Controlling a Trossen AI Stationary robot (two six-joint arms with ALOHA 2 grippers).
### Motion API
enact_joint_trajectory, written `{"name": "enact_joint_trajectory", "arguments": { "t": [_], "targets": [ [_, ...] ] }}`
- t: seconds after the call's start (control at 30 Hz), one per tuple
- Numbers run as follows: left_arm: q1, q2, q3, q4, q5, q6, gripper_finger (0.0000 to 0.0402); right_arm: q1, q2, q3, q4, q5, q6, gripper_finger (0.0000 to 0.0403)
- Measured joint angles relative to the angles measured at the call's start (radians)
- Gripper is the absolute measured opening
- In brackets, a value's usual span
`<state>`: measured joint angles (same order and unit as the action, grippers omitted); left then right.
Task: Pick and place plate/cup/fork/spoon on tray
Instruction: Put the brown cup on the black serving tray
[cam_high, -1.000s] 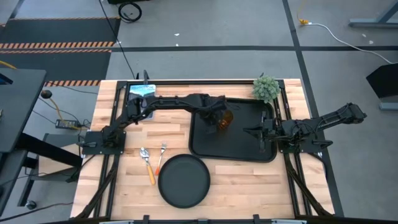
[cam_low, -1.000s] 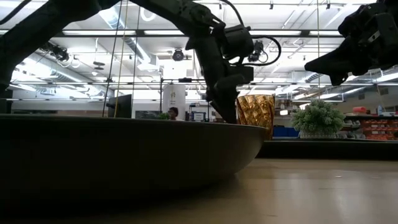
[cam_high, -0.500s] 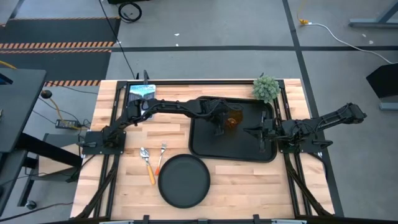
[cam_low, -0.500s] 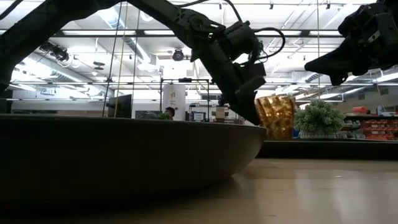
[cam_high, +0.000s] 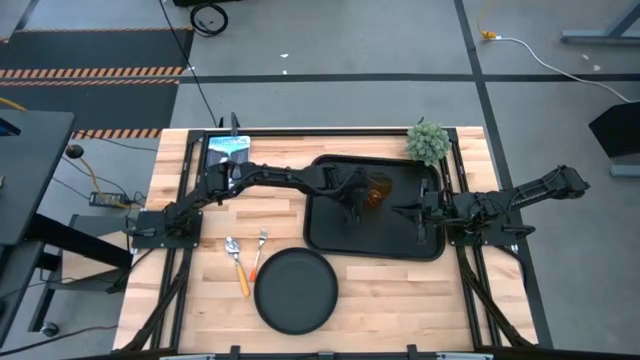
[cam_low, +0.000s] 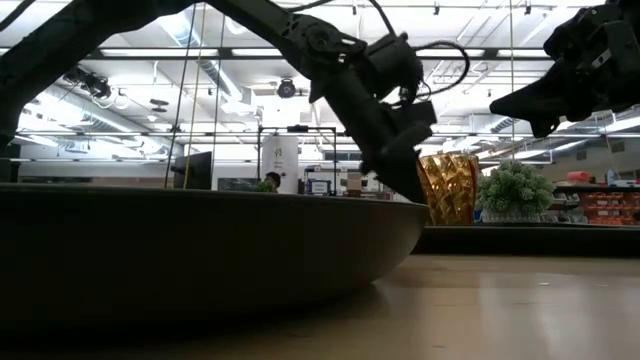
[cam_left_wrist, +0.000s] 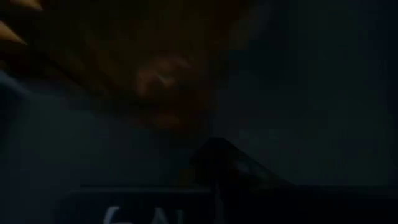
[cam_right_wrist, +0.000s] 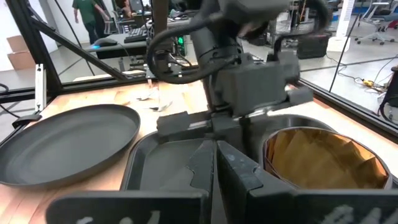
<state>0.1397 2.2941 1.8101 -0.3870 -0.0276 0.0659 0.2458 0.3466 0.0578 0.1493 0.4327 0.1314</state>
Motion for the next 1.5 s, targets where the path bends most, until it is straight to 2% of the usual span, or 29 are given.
{"name": "enact_joint_trajectory", "arguments": {
  "t": [0.1,0.33,0.57,0.77,0.97,1.07,1.23,1.5],
  "targets": [
    [0.001,0.003,0.0,0.031,-0.051,0.003,0.001,0.0,0.0,0.0,0.001,0.0,0.0,0.0027],
    [0.001,0.017,0.0,0.18,-0.048,0.06,0.001,0.0,0.0,0.0,0.007,0.0,0.0,0.0027],
    [0.01,0.016,0.001,0.101,-0.047,0.073,0.0009,0.0,0.0,0.0,0.011,0.0,0.0,0.0027],
    [0.021,0.046,-0.002,0.075,-0.046,0.002,0.0009,0.0,0.0,0.0,0.013,0.0,0.0,0.0027],
    [0.02,0.082,0.002,0.273,-0.046,0.036,0.0009,0.0,-0.001,0.0,0.016,0.0,0.0,0.0027],
    [0.019,0.082,0.001,0.276,-0.046,0.05,0.0009,0.0,0.001,0.0,0.023,-0.008,0.0,0.0027],
    [0.02,0.082,0.0,0.178,-0.046,0.05,0.0009,0.0,0.006,0.0,0.036,-0.008,0.0,0.0027],
    [0.02,0.096,0.0,0.333,-0.038,0.032,0.0009,0.0,0.008,0.0,0.039,-0.008,0.0,0.0027]
  ]
}}
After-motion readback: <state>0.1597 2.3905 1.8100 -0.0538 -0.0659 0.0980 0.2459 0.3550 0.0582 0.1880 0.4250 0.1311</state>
